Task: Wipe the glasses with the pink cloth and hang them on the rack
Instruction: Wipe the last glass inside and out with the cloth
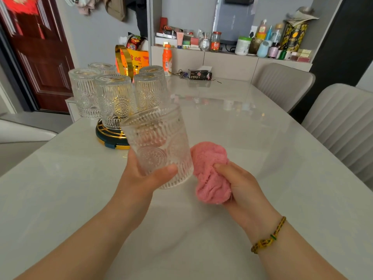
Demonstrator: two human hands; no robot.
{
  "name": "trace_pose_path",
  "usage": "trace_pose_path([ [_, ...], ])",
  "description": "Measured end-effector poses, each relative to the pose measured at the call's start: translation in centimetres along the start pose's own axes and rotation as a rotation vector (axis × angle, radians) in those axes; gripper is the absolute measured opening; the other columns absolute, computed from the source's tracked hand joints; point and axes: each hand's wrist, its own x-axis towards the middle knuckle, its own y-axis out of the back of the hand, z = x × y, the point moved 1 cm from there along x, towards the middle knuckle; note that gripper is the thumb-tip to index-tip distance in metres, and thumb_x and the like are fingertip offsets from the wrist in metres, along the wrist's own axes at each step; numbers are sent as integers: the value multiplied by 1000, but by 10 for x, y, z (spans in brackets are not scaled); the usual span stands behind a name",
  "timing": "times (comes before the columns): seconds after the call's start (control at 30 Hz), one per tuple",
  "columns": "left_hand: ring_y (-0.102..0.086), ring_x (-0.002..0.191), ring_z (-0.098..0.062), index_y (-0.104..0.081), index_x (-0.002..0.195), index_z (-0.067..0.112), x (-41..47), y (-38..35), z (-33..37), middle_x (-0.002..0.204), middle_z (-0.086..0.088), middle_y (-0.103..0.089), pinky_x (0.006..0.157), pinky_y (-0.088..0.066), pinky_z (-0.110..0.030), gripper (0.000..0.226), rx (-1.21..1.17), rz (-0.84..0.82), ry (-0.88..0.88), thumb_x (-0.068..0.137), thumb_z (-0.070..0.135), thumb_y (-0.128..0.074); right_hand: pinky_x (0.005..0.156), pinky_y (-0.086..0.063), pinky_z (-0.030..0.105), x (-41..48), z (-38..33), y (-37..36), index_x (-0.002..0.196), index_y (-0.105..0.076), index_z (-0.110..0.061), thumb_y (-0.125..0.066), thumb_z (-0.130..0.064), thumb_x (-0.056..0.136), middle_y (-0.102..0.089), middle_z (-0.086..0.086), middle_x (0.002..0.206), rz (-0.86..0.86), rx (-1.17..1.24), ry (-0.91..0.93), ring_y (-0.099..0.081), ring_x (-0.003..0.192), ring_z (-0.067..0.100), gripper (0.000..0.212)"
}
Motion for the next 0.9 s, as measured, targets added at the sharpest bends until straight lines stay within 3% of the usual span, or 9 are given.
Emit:
trace_pose_path([
  [0.1, -67, 82, 3, -48, 115, 13, -1, -4, 4, 89, 9, -71, 63, -49, -8, 99, 127, -10, -82, 27, 34, -88, 65, -53, 19, -3, 13, -8, 110, -59, 3, -50, -1, 84, -66, 16, 96, -89, -97, -11, -63, 76, 19, 27],
  [0.27, -66, 87, -1, -42, 124, -4, 1, -5, 5, 103, -4, -65, 68, -49, -10, 98, 220, -16, -155, 39, 30, -76, 78, -52, 26, -14, 24, -21, 97, -64, -2, -60, 0, 77, -67, 15, 96, -291, -228, -56, -63, 87, 21, 21],
  [0.33, -66, 83, 0, -42, 123, -4, 5, 0, 4, 101, -4, -64, 64, -50, -11, 96, 233, 12, -137, 40, 27, -77, 73, -50, 31, -10, 21, -16, 90, -65, -1, -58, -3, 68, -64, 17, 91, -257, -265, -56, -59, 84, 25, 23],
  [0.47, -66, 80, 2, -45, 123, -2, 9, 8, 3, 100, -1, -65, 62, -50, -10, 91, 281, 68, -152, 43, 24, -79, 67, -39, 35, -6, 14, -9, 90, -52, 18, -58, -19, 45, -52, 18, 90, -146, -244, -42, -46, 80, 30, 58],
  [0.5, -65, 83, 4, -45, 122, -2, 7, 7, 2, 99, 2, -64, 66, -49, -8, 88, 294, 65, -166, 44, 22, -79, 66, -44, 38, -7, 13, -9, 93, -48, 22, -59, -19, 50, -55, 24, 93, -124, -200, -23, -32, 87, 18, 60],
  [0.53, -64, 83, 7, -45, 122, -4, 6, 6, 1, 97, 5, -64, 67, -47, -6, 84, 297, 54, -177, 47, 16, -77, 66, -50, 41, -6, 12, -8, 93, -49, 22, -58, -15, 62, -57, 30, 96, -103, -144, -12, -46, 100, 57, 49],
  [0.57, -63, 81, 11, -44, 122, -6, 4, 4, -1, 96, 7, -62, 67, -46, -3, 81, 297, 40, -180, 49, 11, -74, 66, -54, 36, -6, 10, -8, 90, -56, 17, -53, -7, 75, -60, 30, 95, -95, -91, -5, -59, 79, 37, 28],
  [0.63, -61, 82, 15, -42, 123, -7, 0, -1, -3, 98, 9, -61, 67, -43, -1, 82, 282, 14, -187, 49, 10, -71, 65, -55, 25, -6, 7, -8, 92, -63, 5, -43, 1, 86, -66, 19, 88, -88, -20, 17, -64, 74, 23, 21],
  [0.9, -64, 88, 1, -45, 123, -5, 9, 9, 8, 109, -8, -63, 70, -48, -9, 92, 255, 93, -213, 45, 39, -71, 66, -55, 20, -20, 15, -23, 92, -65, -4, -55, -2, 83, -69, 7, 81, -308, -156, -46, -66, 71, 13, 13],
])
